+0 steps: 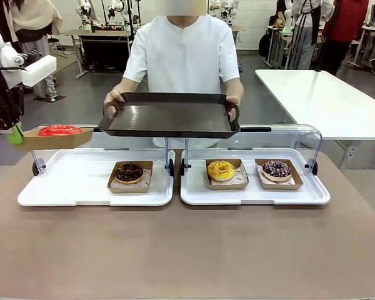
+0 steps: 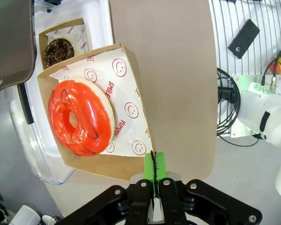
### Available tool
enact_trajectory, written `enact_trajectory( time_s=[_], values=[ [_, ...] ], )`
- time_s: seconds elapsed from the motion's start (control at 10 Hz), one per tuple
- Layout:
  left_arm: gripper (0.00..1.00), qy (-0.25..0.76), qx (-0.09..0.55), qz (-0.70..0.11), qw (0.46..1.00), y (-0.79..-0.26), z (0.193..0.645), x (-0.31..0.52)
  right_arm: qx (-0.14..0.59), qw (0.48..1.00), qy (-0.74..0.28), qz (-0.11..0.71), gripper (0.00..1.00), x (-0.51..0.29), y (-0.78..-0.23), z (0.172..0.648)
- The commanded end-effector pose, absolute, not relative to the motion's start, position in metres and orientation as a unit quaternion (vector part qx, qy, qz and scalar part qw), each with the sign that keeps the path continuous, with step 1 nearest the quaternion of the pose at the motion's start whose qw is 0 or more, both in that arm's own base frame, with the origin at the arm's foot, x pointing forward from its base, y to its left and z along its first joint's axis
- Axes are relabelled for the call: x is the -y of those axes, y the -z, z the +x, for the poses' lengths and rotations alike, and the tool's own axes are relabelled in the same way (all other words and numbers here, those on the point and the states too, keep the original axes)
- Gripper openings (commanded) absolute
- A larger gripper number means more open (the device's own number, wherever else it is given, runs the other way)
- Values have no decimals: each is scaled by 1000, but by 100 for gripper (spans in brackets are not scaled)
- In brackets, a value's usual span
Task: Provide the desired donut to the person.
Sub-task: Place the picked Paper togo box onto the Handle tray extended by the person.
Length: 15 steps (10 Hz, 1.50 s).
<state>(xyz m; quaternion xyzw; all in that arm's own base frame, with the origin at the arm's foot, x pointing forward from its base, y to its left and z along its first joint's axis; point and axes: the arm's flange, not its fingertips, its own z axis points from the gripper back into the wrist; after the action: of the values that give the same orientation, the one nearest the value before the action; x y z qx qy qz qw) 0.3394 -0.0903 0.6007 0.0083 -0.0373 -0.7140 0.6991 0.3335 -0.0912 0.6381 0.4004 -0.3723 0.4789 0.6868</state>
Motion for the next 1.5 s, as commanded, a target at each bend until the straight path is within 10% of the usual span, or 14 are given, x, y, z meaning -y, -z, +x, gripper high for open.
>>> enact_trajectory(
  time_s=[0.0,0.5,1.4],
  values=[
    [1,714,37,8,699,-601,339,90,371,684,-480,404,100,92,-638,333],
    [1,714,123,73,685,-719,324,152,371,684,-480,404,100,92,-638,333],
    [1,734,152,105,654,-631,445,256,371,684,-480,404,100,92,-638,333]
  ],
)
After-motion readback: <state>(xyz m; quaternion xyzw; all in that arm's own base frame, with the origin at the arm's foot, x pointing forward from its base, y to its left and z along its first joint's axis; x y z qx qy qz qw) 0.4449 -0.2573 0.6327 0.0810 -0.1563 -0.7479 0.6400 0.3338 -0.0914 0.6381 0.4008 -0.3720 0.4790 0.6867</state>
